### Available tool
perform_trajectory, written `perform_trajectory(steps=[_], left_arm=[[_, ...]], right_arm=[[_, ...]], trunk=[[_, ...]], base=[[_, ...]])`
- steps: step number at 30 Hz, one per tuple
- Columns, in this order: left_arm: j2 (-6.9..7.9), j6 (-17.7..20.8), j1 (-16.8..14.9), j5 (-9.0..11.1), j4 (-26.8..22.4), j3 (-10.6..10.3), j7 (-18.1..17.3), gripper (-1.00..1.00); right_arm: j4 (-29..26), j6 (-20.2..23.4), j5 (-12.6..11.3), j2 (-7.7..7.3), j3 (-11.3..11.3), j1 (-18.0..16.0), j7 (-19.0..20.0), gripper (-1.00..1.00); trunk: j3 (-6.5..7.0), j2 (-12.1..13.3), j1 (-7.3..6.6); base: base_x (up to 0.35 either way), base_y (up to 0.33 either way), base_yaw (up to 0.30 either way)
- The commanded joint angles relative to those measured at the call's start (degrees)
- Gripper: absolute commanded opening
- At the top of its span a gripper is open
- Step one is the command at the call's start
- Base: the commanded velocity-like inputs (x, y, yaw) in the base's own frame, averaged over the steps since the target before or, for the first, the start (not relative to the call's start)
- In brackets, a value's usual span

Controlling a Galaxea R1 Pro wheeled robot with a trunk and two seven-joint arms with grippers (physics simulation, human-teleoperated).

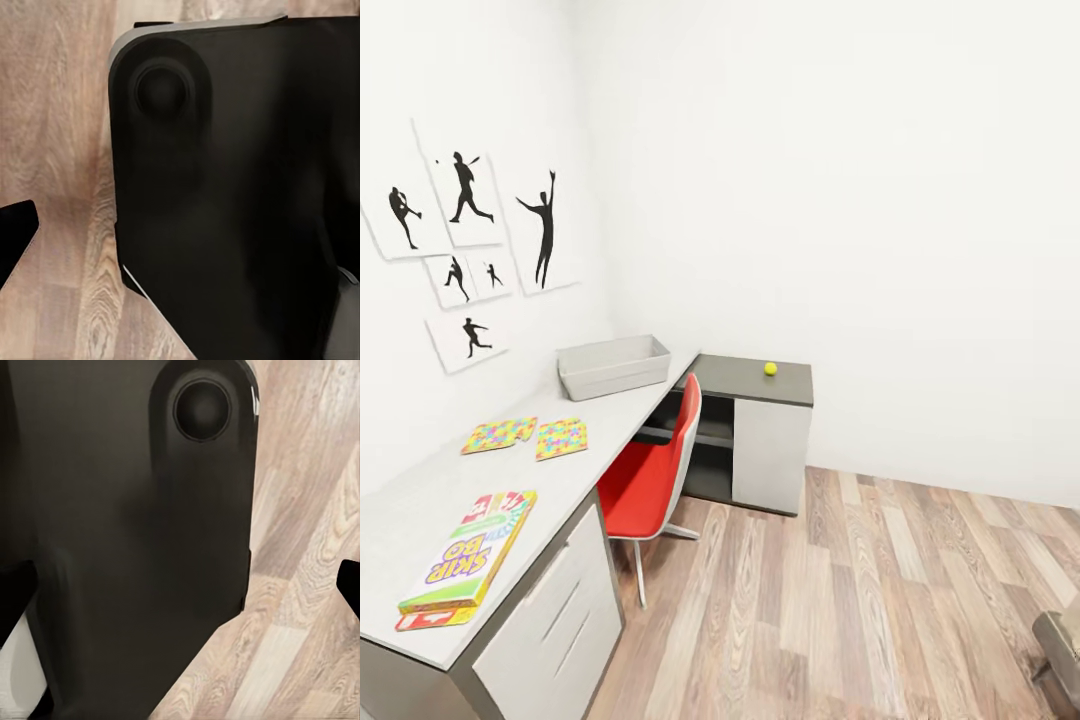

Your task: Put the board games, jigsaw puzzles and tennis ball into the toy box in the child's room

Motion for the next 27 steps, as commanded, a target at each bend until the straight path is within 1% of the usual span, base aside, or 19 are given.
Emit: perform_trajectory(steps=[1,27], left_arm=[[0.05,-0.43,-0.01,-0.02,0.01,-0.04,-0.01,1.0],[0.31,-0.95,-0.03,-0.02,0.19,-0.05,-0.01,1.0]], right_arm=[[0.04,-0.25,-0.04,0.01,-0.02,-0.02,0.02,1.0],[0.04,-0.27,-0.09,0.04,-0.02,-0.02,-0.06,1.0]], trunk=[[0.09,0.39,-0.23],[3.38,10.81,-5.94]], base=[[0.0,0.0,-0.231],[0.0,0.0,-0.227]])
